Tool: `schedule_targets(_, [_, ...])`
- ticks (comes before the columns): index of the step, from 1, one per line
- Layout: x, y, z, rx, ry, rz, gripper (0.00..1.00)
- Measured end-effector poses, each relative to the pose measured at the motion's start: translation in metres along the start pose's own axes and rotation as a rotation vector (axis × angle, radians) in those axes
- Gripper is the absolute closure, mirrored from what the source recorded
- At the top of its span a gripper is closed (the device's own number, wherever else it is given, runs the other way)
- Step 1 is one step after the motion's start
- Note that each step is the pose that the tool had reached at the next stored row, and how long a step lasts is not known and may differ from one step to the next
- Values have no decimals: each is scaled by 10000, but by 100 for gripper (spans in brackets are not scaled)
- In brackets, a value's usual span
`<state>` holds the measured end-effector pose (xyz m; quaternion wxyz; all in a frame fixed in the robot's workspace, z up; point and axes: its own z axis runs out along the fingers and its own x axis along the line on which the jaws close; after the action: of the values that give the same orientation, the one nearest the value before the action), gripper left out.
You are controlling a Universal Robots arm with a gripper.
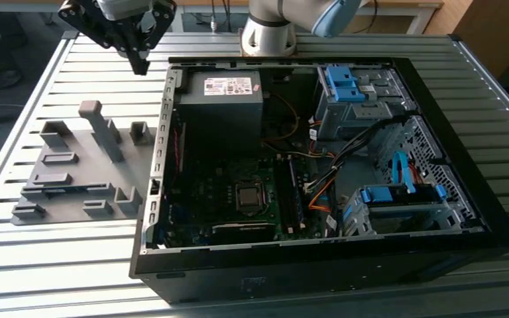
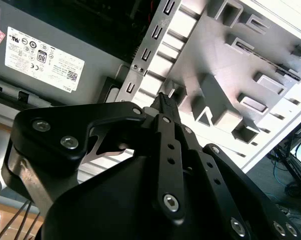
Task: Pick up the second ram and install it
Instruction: 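Reach for the second ram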
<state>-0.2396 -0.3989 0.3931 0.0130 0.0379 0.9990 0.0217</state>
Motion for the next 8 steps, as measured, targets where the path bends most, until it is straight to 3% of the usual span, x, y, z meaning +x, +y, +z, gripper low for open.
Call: schedule_targets(8, [27, -2, -1, -1, 0, 0, 89])
